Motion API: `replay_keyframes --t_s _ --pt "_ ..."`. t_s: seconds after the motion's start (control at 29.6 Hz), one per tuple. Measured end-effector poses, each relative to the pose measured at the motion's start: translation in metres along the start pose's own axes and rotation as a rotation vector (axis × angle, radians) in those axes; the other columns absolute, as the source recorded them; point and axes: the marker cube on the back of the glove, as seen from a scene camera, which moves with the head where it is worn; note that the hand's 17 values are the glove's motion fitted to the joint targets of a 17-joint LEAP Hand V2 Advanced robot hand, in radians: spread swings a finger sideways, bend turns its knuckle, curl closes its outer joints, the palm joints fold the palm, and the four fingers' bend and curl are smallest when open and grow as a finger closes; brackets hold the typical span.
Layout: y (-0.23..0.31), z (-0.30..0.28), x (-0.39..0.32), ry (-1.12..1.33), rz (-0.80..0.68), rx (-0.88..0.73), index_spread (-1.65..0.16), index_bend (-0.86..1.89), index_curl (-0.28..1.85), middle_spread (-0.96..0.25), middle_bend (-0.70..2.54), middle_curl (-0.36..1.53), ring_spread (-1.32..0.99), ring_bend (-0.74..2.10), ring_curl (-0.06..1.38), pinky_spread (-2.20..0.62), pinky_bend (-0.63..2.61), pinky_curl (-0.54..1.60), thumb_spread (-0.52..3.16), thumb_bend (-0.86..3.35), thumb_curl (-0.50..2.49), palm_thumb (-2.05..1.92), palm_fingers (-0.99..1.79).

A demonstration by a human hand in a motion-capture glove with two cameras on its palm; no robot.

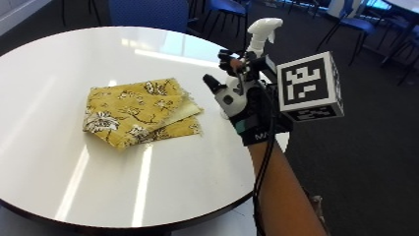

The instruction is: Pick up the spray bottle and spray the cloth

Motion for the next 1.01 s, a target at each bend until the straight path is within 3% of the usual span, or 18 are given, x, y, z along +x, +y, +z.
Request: replay_keyframes --t_s 0.41,0.64,1.01 --pt "-0.028 -0.003 0.044 -0.139 0.252 0.137 -0.37 0.14 0.27 -0.11 0.30 0.38 -0.11 0.42 0.34 0.12 0.17 0.29 1.11 0.00 0.30 0.60 0.87" --pt "-0.037 -0.016 0.064 -0.073 0.370 0.289 -0.35 0.14 0.28 -0.10 0.31 0.38 -0.11 0.39 0.34 0.10 0.17 0.29 1.11 -0.01 0.31 0.62 0.87" --pt "-0.060 -0.025 0.090 -0.021 0.574 0.329 -0.34 0.15 0.30 -0.07 0.23 0.38 -0.09 0.34 0.34 0.08 0.19 0.30 1.11 0.00 0.34 0.74 0.86"
